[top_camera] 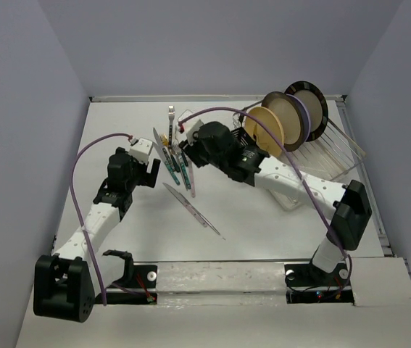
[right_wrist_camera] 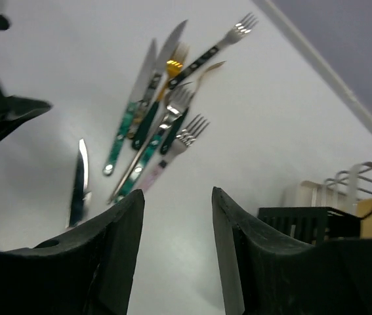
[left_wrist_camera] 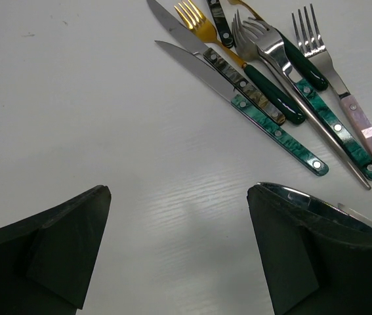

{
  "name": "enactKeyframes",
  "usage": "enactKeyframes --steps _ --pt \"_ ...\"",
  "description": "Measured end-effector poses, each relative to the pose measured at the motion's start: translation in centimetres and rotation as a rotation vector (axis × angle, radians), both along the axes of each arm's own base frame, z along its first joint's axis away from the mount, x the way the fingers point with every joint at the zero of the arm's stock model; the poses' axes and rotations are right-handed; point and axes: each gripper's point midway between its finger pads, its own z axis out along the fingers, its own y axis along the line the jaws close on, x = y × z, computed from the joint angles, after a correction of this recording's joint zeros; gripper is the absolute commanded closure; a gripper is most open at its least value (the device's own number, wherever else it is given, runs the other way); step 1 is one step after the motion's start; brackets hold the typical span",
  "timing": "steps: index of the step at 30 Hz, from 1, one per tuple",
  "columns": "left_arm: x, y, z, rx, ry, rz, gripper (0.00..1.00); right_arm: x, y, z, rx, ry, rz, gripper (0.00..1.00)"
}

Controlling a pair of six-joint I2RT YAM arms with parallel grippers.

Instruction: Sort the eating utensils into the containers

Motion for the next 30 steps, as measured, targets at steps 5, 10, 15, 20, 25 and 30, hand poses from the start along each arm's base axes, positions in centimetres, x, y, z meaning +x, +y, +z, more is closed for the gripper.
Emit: enactKeyframes --steps 5,10,15,20,25,30 --pt "-0.1 0.4 -1.2 0.01 0.032 0.017 0.01 -5.3 3.5 -5.7 -0.028 0.203 0.139 0.53" --pt "0.1 1.2 -1.1 0.016 0.026 0.047 0.01 -8.5 4.4 -13.8 -0.172 0.394 0.166 0.52" --pt "0.3 2.1 -0.9 0.022 0.016 0.081 0.01 -12.1 4.5 -20.4 -0.318 0.547 0.217 0.5" --pt "0.4 2.3 -1.0 0.023 0.017 0.088 0.01 -13.8 4.3 -23.3 -0.389 0.652 0.254 0.53" --pt "0.4 2.3 -1.2 0.024 0.023 0.089 0.01 -13.4 5.2 -23.1 -0.38 0.65 0.26 0.62" --pt "0.4 2.3 -1.2 0.024 0.024 0.089 0.01 -12.5 5.6 -23.2 -0.388 0.625 0.231 0.67"
